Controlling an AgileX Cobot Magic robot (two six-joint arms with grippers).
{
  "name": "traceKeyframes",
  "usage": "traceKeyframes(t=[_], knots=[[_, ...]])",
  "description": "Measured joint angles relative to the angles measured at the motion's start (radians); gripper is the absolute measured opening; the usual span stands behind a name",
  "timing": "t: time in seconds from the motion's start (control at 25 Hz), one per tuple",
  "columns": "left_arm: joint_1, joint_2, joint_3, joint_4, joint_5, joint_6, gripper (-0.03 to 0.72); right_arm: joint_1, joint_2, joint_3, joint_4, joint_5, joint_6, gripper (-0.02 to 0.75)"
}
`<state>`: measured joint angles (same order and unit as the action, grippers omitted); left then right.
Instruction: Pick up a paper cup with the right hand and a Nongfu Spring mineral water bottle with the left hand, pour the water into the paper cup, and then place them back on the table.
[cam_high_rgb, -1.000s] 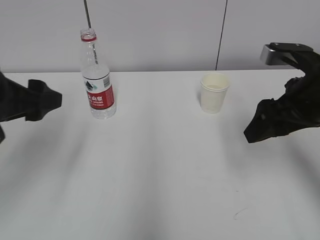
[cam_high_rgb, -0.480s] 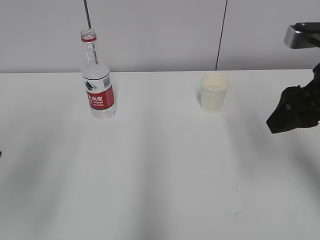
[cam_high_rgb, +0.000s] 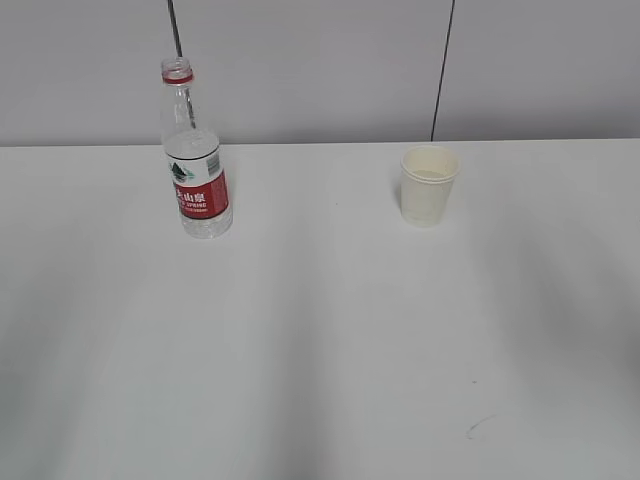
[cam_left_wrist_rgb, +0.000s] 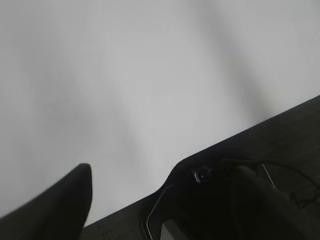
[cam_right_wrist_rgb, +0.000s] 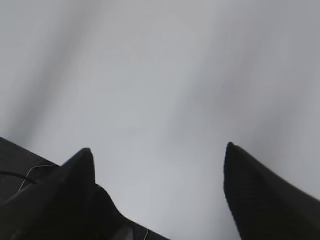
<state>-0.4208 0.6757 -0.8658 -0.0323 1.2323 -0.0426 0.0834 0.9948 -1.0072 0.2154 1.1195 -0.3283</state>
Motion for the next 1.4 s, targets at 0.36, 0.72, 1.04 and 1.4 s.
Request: traceKeyframes(t=[0.36,0.72,1.04,1.4], knots=[[0.000,-0.213,0.003,0.045,0.019,0.001,0.511,0.000,-0.338,0.000,-0.011,0.123,0.132,0.588],[0.000,-0.324,0.109,0.045,0.016,0.001,0.511,0.000,-0.645,0.129,-0.065,0.147,0.210,0.588],[0.000,-0.331,0.263,0.062,-0.074,0.001,0.510,0.000,-0.909,0.347,-0.190,0.152,0.221,0.587],[0.000,-0.331,0.322,0.089,-0.167,0.001,0.510,0.002,-1.012,0.529,-0.215,0.150,0.225,0.587]])
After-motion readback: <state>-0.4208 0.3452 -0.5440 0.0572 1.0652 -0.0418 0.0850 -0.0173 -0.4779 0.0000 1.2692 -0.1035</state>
